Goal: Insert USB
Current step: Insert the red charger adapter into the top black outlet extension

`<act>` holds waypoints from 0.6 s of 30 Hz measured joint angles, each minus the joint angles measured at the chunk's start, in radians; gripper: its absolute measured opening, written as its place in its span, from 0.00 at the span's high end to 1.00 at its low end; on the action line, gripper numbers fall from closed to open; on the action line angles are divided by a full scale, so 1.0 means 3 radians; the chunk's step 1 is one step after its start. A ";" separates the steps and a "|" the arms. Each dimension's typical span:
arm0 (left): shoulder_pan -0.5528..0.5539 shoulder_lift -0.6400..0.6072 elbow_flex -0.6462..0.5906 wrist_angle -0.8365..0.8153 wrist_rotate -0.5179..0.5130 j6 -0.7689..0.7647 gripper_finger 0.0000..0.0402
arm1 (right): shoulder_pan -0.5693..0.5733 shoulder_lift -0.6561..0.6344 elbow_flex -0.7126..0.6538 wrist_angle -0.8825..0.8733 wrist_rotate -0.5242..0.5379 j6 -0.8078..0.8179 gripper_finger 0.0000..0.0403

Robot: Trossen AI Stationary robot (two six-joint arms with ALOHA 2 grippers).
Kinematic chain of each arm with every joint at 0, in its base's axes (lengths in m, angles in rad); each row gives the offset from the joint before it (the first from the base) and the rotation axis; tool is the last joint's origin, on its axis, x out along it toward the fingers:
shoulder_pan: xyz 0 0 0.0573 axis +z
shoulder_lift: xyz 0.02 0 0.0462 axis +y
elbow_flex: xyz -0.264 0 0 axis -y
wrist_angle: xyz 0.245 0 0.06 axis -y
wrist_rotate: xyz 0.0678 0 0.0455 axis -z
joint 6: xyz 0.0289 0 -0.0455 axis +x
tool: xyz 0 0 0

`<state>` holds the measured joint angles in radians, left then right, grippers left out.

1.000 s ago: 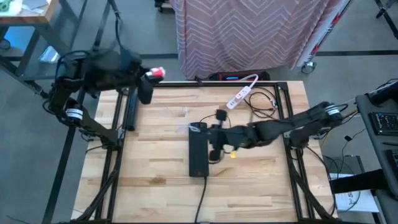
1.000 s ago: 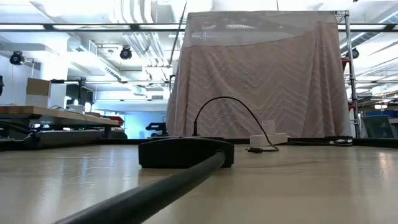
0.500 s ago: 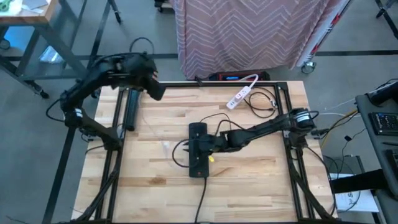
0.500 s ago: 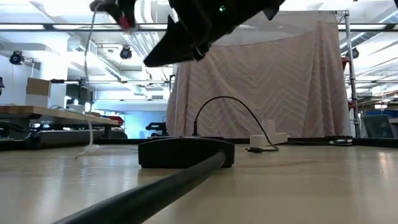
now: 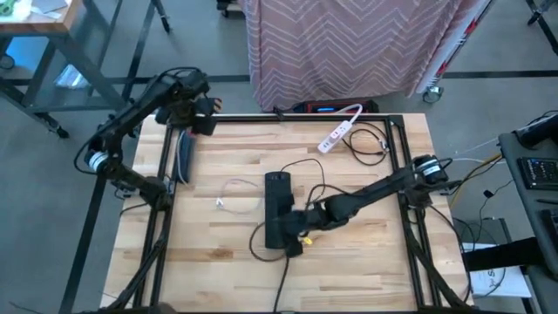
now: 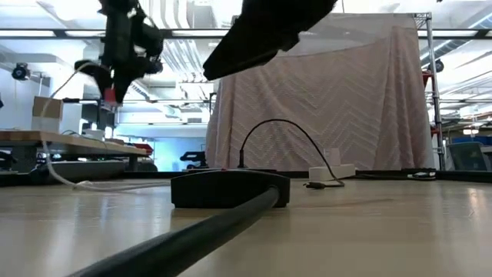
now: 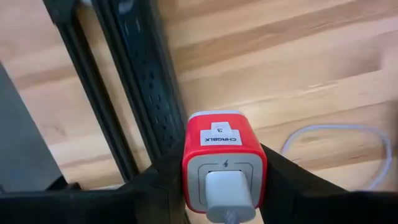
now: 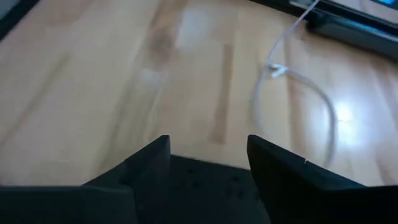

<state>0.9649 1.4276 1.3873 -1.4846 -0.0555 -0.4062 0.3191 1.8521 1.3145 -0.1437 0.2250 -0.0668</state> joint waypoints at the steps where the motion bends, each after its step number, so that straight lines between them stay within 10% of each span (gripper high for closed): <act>1: 0.0061 0.0000 -0.0081 0.0073 0.0019 0.0004 0.68 | 0.0025 -0.0001 -0.0012 0.0001 0.0004 0.0020 0.48; 18: 0.0347 0.0439 -0.0495 0.0946 0.0226 0.0038 0.68 | 0.0338 -0.0002 -0.0424 0.0191 0.0209 0.0451 0.49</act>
<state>1.0691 1.5594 1.2388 -1.2009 0.0124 -0.3948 0.4205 1.8515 1.1874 -0.0863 0.2877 0.0685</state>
